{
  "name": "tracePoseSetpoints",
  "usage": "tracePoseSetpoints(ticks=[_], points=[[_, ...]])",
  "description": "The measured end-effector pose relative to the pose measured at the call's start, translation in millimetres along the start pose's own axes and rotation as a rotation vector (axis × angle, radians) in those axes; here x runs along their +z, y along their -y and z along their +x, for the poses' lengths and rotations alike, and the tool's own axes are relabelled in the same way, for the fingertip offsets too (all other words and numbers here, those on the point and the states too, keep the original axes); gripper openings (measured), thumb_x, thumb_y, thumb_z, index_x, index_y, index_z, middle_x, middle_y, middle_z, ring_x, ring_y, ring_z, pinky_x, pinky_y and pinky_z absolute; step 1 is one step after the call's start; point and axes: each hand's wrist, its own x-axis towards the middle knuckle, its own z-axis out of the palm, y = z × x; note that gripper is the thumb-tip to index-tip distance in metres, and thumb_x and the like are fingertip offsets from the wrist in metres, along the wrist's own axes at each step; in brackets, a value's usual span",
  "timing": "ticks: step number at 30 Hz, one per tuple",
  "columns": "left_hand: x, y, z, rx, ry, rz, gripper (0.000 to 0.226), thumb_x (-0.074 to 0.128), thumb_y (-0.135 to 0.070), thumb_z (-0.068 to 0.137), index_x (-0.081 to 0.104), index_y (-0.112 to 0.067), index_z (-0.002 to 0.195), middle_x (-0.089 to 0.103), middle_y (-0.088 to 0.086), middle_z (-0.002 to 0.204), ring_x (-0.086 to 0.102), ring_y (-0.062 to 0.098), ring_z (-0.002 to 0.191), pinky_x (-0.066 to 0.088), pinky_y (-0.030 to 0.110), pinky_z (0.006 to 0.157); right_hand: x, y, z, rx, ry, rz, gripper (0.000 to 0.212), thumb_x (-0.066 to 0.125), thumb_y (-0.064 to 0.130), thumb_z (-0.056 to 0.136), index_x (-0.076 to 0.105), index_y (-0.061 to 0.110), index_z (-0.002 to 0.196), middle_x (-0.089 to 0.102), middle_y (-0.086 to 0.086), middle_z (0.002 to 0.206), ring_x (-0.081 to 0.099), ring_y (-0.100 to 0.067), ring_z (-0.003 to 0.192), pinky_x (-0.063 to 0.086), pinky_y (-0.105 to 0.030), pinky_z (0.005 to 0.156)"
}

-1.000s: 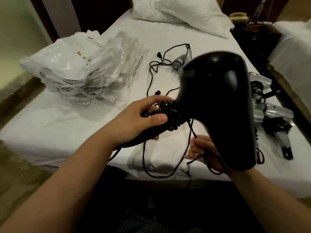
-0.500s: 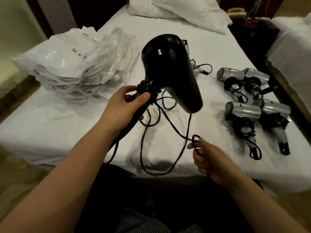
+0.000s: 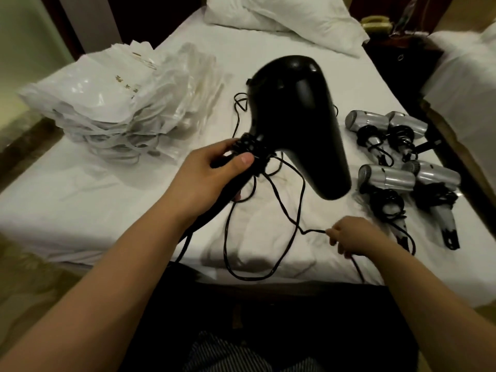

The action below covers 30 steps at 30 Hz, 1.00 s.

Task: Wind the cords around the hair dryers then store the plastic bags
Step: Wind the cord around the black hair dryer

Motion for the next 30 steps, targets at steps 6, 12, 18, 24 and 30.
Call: tracePoseSetpoints(ticks=[6,12,18,24,30], points=[[17.4,-2.6,2.0,0.023,0.152,-0.001,0.018,0.061,-0.024,0.089,0.065,-0.034,0.103,0.069,-0.003,0.076,0.058,0.016,0.055,0.049,0.025,0.055,-4.8,70.6,-28.4,-0.422,-0.143,0.901,0.029,0.039,0.011,0.099,0.058,0.020,0.118,0.064,-0.002,0.119,0.056,-0.021,0.117,0.038,-0.036,0.105],[12.7,-3.7,14.2,0.021,0.086,0.081,0.012,0.066,-0.027,0.086,0.064,-0.032,0.097,0.071,-0.001,0.085,0.060,0.010,0.057,0.049,0.023,0.057,13.8,89.9,-67.9,-0.524,0.201,1.287,0.025,0.034,0.010,0.100,0.057,0.009,0.091,0.048,-0.003,0.053,0.049,-0.016,0.042,0.049,-0.034,0.066],[-12.0,2.5,26.5,-0.029,0.122,0.453,0.056,0.065,-0.026,0.071,0.054,-0.023,0.125,0.067,0.001,0.105,0.065,0.014,0.083,0.051,0.028,0.076,-4.1,54.9,-101.5,-0.671,0.249,0.502,0.013,0.042,0.017,0.099,0.053,0.023,0.102,0.057,0.004,0.066,0.051,-0.011,0.051,0.042,-0.019,0.058],[-12.5,27.3,28.9,0.120,0.113,0.922,0.058,0.067,-0.020,0.082,0.044,-0.015,0.135,0.055,0.005,0.120,0.052,0.022,0.109,0.036,0.024,0.082,-50.9,44.6,-141.1,-0.740,-0.052,0.140,0.018,0.051,0.043,0.089,0.051,0.033,0.074,0.055,0.004,0.066,0.048,-0.004,0.057,0.035,-0.015,0.056],[-7.8,13.9,19.0,0.250,0.151,1.233,0.057,0.061,-0.032,0.084,0.040,-0.024,0.137,0.053,0.000,0.116,0.056,0.024,0.105,0.044,0.033,0.075,-113.7,66.2,-154.0,-1.027,-0.761,-0.156,0.035,0.042,0.038,0.086,0.066,0.014,0.077,0.059,0.002,0.057,0.054,-0.017,0.047,0.051,-0.032,0.048]])
